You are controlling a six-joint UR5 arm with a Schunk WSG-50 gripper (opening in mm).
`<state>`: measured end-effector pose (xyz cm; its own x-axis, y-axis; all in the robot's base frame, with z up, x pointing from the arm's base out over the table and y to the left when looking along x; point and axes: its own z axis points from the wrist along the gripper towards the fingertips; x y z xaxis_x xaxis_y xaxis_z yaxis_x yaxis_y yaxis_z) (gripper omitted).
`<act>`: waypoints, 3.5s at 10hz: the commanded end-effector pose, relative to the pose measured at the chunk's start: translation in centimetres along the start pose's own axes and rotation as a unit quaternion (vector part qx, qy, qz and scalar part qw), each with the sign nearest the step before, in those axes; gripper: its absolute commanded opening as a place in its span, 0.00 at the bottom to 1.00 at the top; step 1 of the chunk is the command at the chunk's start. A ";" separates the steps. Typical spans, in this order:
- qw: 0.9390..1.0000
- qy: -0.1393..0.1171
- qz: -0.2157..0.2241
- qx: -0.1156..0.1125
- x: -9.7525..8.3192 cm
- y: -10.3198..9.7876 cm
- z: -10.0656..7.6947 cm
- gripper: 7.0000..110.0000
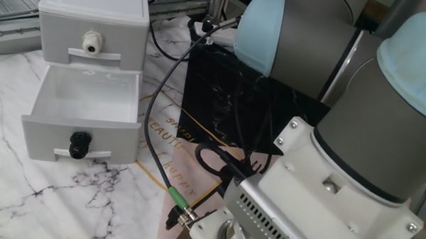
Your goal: Put things in the drawer
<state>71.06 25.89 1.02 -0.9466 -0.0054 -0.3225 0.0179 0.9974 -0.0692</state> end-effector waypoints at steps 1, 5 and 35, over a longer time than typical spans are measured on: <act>1.000 0.002 0.001 -0.006 -0.1 0.0 -0.2 0.00; 1.000 0.007 -0.010 -0.005 -0.2 -0.6 -0.6 0.00; 0.952 0.058 -0.254 0.163 1.6 -24.5 -13.0 0.00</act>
<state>65.72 5.59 13.51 -0.9138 -0.3858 -0.1269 -0.3111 0.8657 -0.3921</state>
